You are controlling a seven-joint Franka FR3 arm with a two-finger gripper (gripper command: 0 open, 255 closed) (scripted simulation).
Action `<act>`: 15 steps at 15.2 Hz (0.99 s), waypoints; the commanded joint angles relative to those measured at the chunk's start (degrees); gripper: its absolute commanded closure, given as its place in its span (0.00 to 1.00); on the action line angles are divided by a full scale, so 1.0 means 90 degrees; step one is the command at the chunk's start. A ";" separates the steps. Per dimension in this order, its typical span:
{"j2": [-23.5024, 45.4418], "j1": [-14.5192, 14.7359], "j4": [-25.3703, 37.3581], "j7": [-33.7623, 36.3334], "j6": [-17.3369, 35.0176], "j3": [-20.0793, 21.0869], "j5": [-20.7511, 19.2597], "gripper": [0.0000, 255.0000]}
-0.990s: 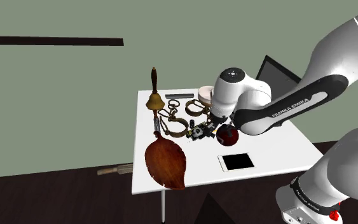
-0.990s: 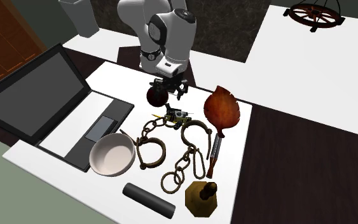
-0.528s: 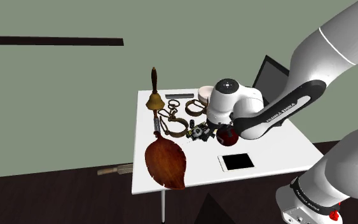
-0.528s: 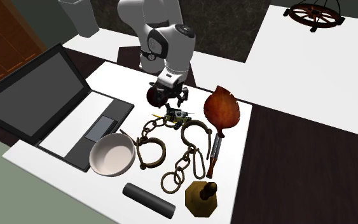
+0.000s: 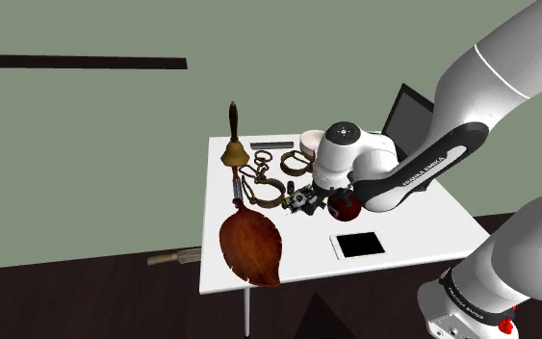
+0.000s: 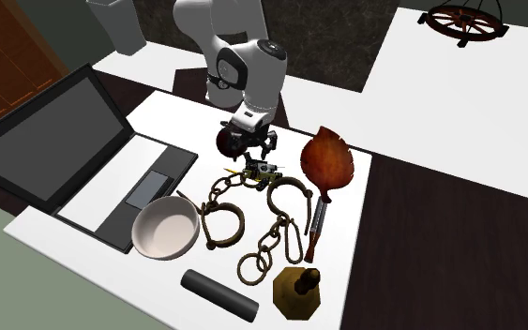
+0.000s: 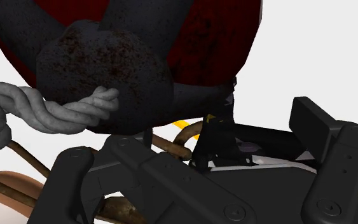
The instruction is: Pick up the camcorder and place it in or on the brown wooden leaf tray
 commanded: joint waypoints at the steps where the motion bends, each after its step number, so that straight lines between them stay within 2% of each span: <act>1: 0.0000 0.0000 0.0000 0.0000 0.0000 0.0000 0.0000 1.00; 10: 0.0001 0.0000 0.0000 0.0002 0.0001 0.0000 -0.0002 1.00; 15: -0.0535 0.0125 -0.0053 -0.0674 -0.0360 0.0021 0.0799 1.00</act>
